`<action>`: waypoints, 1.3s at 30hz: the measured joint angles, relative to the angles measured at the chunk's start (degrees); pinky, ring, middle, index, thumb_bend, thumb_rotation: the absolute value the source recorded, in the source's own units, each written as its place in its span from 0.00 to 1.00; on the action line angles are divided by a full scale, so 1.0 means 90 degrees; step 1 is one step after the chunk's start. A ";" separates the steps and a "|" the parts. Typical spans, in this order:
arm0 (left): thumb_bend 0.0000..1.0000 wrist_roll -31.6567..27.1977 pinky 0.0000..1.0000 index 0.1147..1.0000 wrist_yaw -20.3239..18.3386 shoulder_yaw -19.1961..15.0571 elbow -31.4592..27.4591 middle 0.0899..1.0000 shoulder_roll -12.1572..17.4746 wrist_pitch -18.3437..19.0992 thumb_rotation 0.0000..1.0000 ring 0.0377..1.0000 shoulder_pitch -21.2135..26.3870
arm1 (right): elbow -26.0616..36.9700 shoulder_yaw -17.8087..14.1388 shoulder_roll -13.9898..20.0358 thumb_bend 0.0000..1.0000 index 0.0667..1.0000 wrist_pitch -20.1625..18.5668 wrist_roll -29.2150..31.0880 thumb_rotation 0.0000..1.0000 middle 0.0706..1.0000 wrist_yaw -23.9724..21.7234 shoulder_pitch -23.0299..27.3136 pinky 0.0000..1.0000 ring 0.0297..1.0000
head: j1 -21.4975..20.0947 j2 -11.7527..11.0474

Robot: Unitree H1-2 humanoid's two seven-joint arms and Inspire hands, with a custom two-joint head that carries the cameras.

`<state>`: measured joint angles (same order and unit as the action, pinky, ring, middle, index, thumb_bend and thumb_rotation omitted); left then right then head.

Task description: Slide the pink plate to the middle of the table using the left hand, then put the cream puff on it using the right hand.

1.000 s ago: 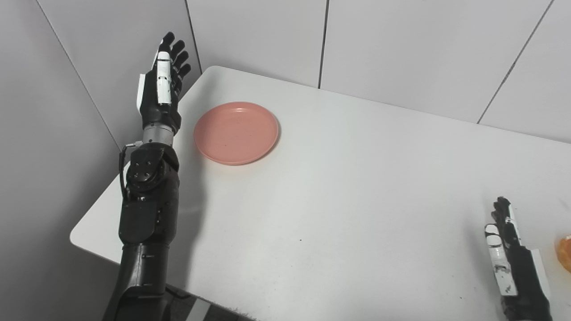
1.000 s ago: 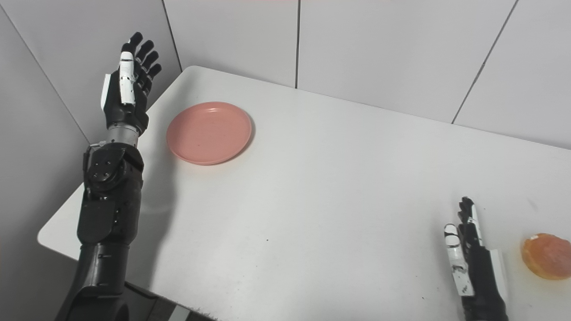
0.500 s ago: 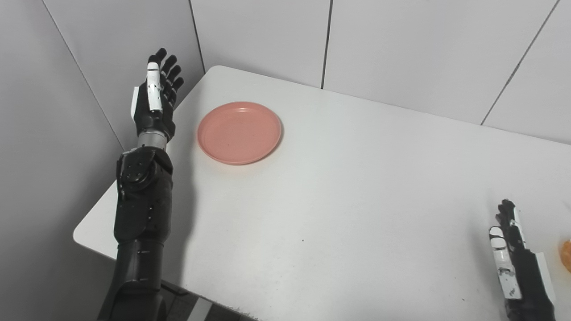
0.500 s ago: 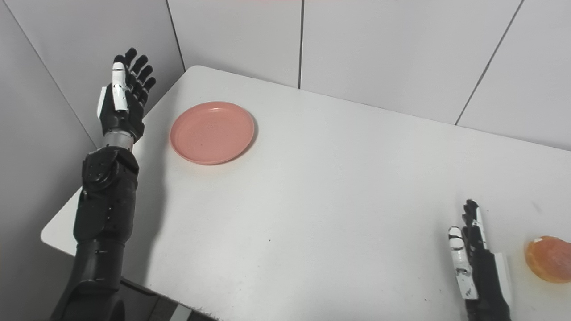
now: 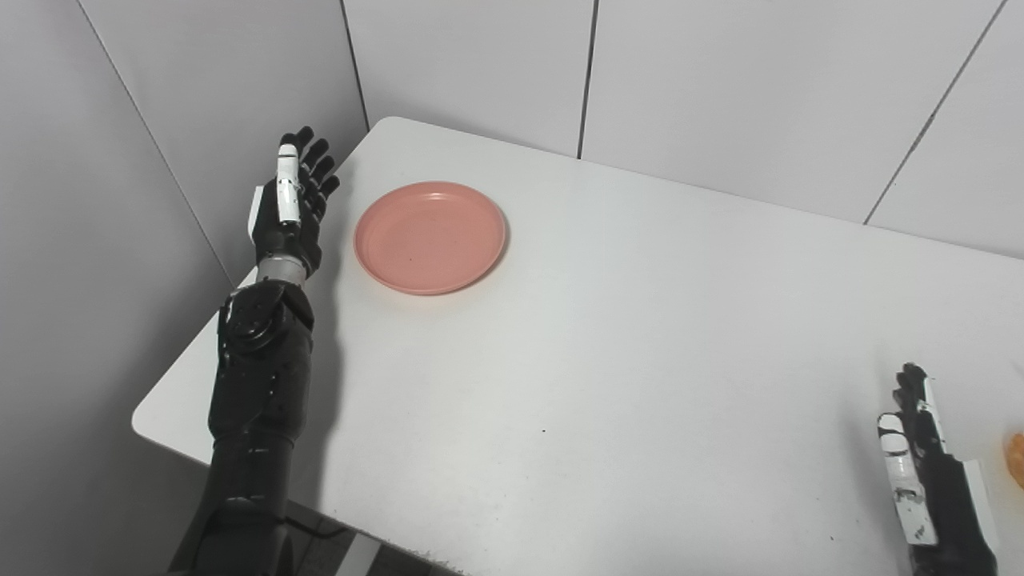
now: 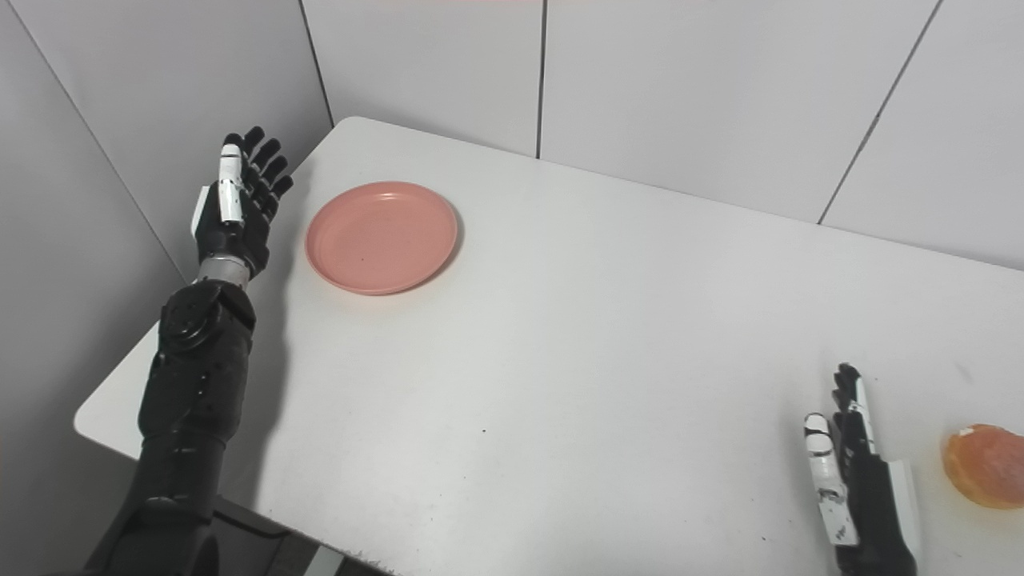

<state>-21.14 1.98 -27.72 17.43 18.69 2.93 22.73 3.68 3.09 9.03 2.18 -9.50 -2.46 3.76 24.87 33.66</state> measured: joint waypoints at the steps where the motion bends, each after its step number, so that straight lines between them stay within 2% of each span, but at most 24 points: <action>1: 0.41 -0.0005 0.93 0.90 -0.0033 0.0005 0.0065 0.92 0.0000 -0.0010 1.00 0.93 0.0002 | 0.0001 0.0000 0.0001 0.05 1.00 -0.0003 -0.0008 1.00 1.00 0.0000 0.0000 1.00 1.00 | 0.0000 0.0000; 13: 0.38 -0.0136 0.94 0.91 -0.0220 0.0079 0.0619 0.92 0.0010 -0.0066 1.00 0.92 0.0061 | 0.0054 0.0003 0.0001 0.03 1.00 -0.0004 -0.0071 1.00 1.00 -0.0009 -0.0023 1.00 1.00 | -0.0010 0.0049; 23: 0.42 -0.0142 0.93 0.90 -0.0356 0.0132 0.1080 0.93 0.0054 -0.0406 1.00 0.94 0.0225 | 0.0083 0.0002 -0.0005 0.05 1.00 -0.0015 -0.0105 1.00 1.00 -0.0004 -0.0052 1.00 1.00 | -0.0039 0.0078; 34: 0.45 -0.0108 0.96 0.90 -0.0328 0.0324 0.1158 0.92 0.0034 -0.0471 1.00 0.94 0.0277 | 0.0117 0.0004 -0.0016 0.06 1.00 -0.0023 -0.0100 1.00 1.00 -0.0004 -0.0075 1.00 1.00 | -0.0059 0.0127; 39: 0.43 -0.0112 0.93 0.91 -0.0323 0.0445 0.1102 0.92 -0.0007 -0.0464 1.00 0.92 0.0263 | 0.0154 0.0014 -0.0016 0.08 1.00 -0.0068 -0.0150 1.00 1.00 -0.0001 -0.0089 1.00 0.99 | -0.0098 0.0146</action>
<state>-22.15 -0.93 -23.71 27.35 18.62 -1.25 25.10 5.07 3.22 8.89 1.57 -10.86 -2.47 2.96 23.99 34.98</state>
